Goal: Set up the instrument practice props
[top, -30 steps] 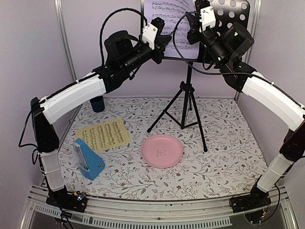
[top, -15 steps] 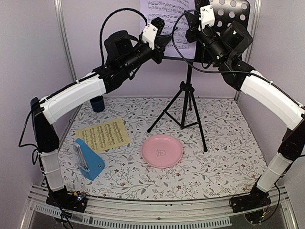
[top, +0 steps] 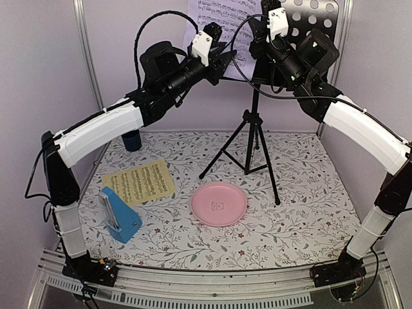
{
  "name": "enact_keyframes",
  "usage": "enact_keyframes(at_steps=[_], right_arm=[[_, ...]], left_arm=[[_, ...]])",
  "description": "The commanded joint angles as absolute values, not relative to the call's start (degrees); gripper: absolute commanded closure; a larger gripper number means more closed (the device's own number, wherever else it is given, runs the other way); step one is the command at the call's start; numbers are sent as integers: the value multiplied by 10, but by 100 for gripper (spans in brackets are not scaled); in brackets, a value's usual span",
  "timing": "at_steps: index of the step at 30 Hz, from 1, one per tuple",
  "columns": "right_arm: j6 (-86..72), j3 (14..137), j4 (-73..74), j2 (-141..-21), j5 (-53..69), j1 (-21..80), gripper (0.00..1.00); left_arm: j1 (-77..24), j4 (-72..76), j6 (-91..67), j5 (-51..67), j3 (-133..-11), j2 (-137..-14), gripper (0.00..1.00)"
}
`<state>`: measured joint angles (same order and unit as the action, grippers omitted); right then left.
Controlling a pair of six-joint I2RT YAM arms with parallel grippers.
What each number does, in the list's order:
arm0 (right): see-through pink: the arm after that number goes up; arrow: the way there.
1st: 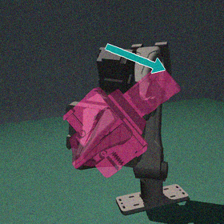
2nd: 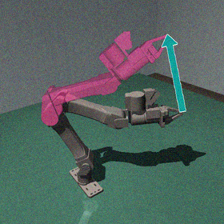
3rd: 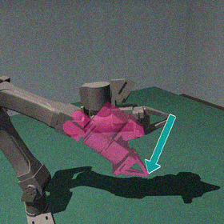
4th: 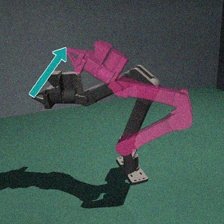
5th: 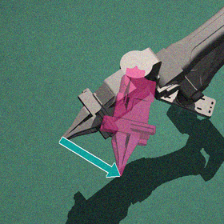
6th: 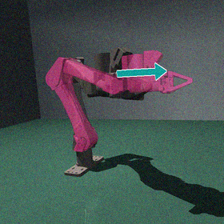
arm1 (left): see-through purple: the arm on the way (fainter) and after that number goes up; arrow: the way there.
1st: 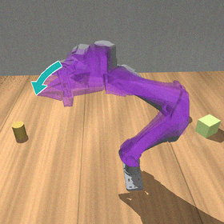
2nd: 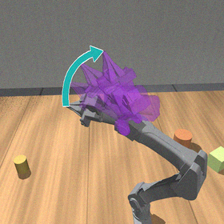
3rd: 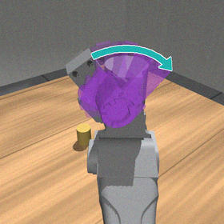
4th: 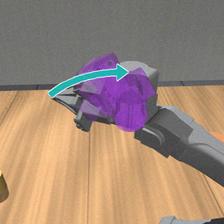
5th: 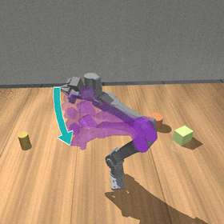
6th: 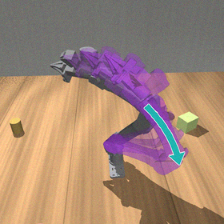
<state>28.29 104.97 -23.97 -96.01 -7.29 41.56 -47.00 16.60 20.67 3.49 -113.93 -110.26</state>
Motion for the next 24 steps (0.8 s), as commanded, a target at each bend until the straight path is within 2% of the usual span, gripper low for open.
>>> enact_keyframes(at_steps=[1,9,19,24], right_arm=[[285,1064,-238,-969,-76,414,100],[295,1068,-241,-971,-78,413,100],[343,1076,-248,-973,-92,413,100],[356,1080,-252,-973,-99,411,100]], left_arm=[[-480,185,208,44,-1131,-1085,51],[-498,190,229,27,-1100,-1061,38],[-489,162,157,5,-998,-952,34],[-435,151,94,9,-939,-891,33]])
